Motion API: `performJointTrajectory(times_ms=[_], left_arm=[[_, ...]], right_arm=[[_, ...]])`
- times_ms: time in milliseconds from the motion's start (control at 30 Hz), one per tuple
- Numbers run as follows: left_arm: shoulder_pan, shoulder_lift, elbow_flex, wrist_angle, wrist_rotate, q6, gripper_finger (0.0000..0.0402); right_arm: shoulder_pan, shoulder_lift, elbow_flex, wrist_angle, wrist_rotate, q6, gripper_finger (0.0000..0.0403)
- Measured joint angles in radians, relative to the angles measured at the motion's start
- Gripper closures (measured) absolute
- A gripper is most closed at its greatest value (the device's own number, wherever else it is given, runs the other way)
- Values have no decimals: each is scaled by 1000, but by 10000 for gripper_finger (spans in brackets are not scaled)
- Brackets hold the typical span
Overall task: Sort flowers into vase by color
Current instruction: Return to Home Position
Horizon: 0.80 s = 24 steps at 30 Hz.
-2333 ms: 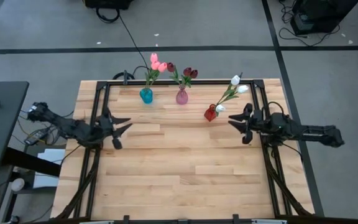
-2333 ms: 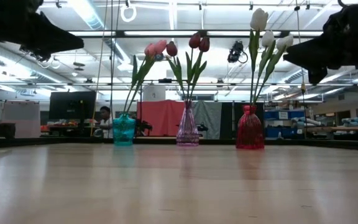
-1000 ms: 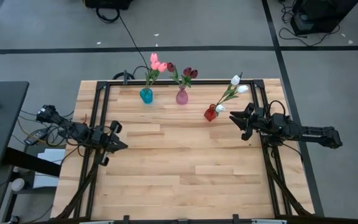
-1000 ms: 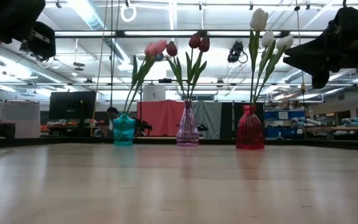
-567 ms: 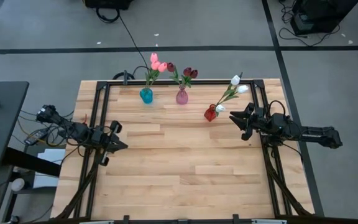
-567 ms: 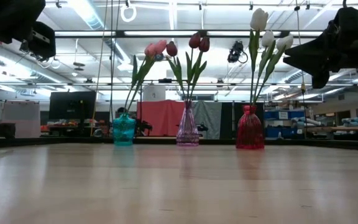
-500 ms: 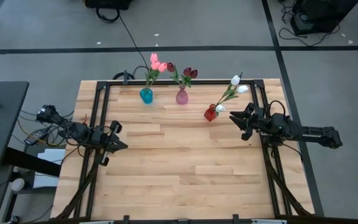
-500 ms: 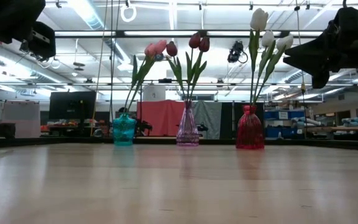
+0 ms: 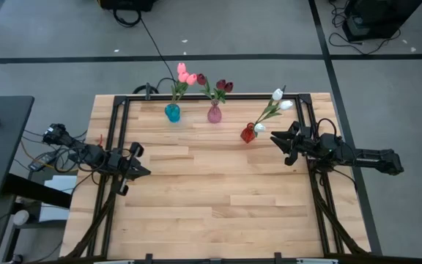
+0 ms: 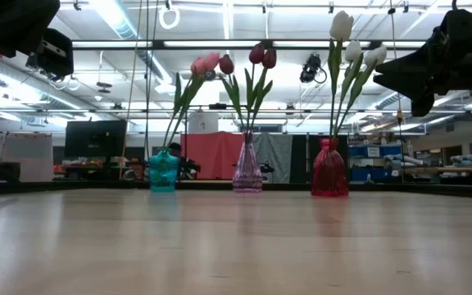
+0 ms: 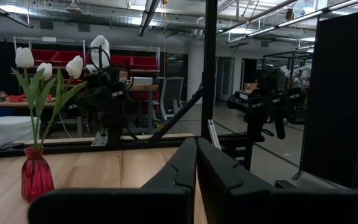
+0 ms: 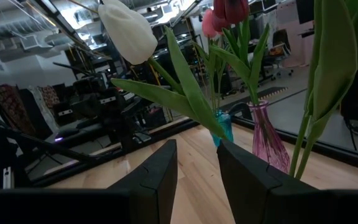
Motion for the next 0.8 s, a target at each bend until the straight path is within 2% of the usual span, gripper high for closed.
performJointTrajectory(times_ms=[800], left_arm=[[0,0,0,0,0,0,385]], right_arm=[[0,0,0,0,0,0,273]])
